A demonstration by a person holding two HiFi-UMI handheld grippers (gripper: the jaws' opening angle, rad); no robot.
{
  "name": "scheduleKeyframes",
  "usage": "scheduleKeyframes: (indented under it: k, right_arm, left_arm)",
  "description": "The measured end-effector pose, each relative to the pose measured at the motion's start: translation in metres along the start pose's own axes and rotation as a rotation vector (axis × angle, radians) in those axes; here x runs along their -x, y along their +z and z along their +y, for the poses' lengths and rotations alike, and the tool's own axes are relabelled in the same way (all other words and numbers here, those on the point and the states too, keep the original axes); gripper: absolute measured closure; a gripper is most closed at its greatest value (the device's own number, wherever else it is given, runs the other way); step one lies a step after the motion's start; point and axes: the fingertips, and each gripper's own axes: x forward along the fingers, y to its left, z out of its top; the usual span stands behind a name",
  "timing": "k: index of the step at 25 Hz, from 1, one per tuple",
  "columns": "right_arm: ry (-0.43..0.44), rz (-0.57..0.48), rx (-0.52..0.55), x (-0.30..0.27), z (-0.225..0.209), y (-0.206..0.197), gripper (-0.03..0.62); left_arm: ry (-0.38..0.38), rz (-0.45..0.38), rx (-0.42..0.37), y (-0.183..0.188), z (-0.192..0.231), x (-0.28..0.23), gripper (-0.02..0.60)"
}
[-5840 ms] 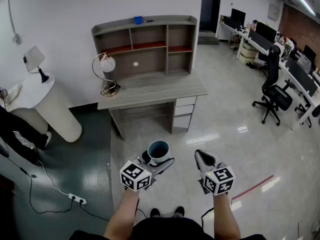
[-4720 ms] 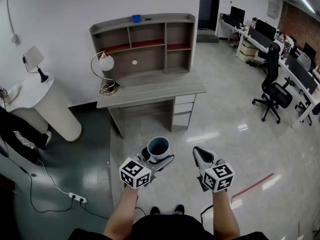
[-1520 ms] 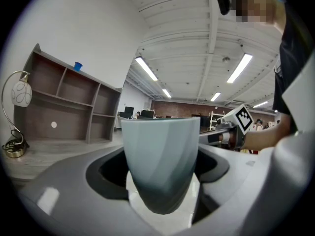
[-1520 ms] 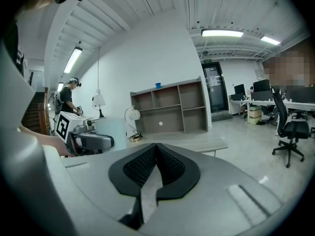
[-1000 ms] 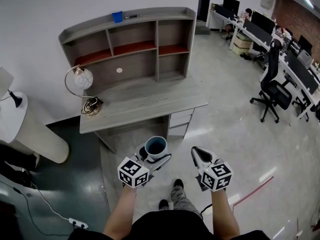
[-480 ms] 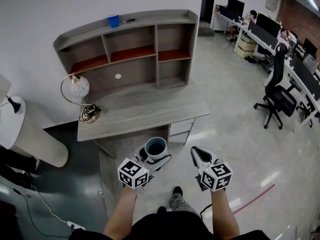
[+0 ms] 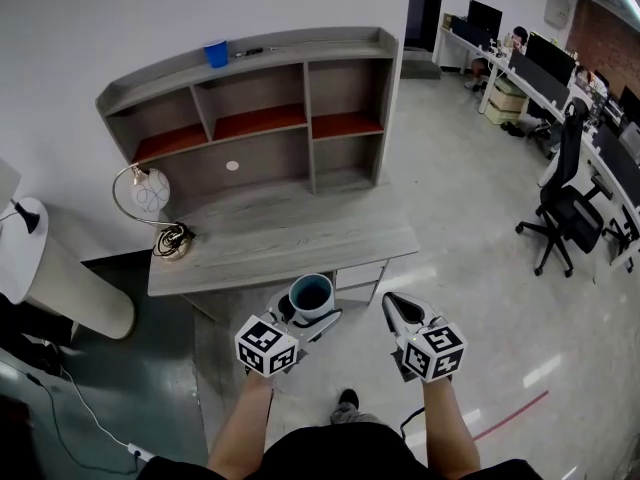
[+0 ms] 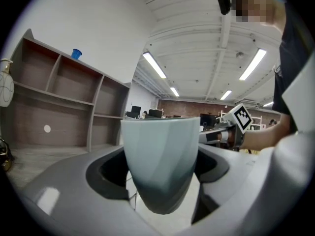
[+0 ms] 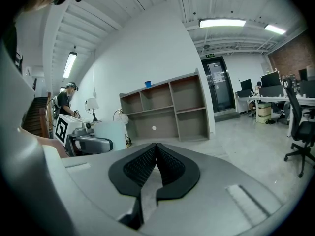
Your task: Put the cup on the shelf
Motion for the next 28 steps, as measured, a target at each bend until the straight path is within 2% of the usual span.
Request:
scheduleKeyframes:
  k: [9, 20, 28]
  right_arm:
    - [0.03, 0.008, -0.009, -0.019, -0.049, 0.009, 0.582]
    - [0.062, 0.031, -0.031, -0.043, -0.07, 0.006, 0.582]
    - [0.028, 0.027, -0.033, -0.068, -0.097, 0.019, 0.582]
  left_arm:
    - [0.039, 0.004, 0.005, 0.005, 0.014, -0.043, 0.213]
    - [0.084, 0.023, 0.031, -0.001, 0.034, -0.059, 0.213]
    - [0.09, 0.011, 0.037, 0.007, 0.075, -0.081, 0.213]
